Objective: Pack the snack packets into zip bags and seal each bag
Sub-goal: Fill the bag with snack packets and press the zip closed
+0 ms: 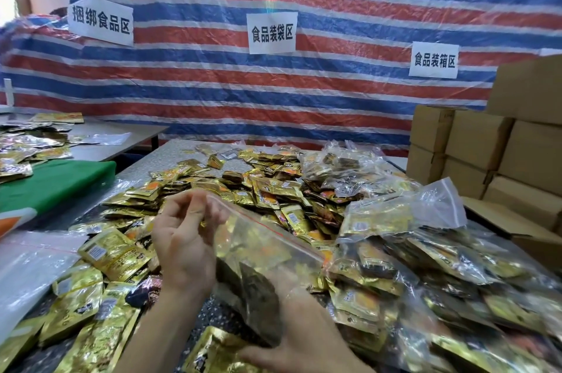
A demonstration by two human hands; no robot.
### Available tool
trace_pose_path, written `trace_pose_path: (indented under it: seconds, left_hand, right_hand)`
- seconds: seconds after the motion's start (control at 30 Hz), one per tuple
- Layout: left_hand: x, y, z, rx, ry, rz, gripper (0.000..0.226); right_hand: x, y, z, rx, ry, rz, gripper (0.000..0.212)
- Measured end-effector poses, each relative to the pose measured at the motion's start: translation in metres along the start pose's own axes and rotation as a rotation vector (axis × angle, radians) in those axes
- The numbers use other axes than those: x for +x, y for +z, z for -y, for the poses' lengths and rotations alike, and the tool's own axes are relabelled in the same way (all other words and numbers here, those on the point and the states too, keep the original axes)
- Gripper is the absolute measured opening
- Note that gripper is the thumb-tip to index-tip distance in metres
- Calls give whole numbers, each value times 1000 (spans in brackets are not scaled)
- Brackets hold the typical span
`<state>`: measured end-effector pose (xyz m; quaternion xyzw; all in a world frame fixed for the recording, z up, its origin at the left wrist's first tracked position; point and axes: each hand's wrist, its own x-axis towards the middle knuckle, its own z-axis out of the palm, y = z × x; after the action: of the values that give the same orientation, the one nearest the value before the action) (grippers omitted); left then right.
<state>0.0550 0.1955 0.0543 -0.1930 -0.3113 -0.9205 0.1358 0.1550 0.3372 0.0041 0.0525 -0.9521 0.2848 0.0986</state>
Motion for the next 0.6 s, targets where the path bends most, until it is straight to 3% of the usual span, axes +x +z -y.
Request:
trace_pose_path:
  seconds: [0.1, 0.17, 0.27, 0.4, 0.53, 0.6]
  left_hand:
    - [-2, 12, 1, 40, 0, -32, 5]
    - [0, 18, -3, 178, 22, -12, 8]
    - [-1, 24, -10, 465, 91, 150, 12]
    - [-16, 25, -13, 668, 85, 360, 29]
    - [-35, 25, -9, 744, -6, 481, 22]
    - [-40, 24, -8, 758, -45, 483, 13]
  right_hand:
    - [5, 3, 2, 178, 66, -192, 32]
    - [6, -7, -2, 357, 83, -245, 20]
    - [5, -39, -11, 579, 159, -288, 9]
    - [1, -98, -29, 558, 265, -499, 17]
    - [17, -164, -55, 533, 390, -747, 13]
    - [30, -194, -71, 485, 442, -857, 26]
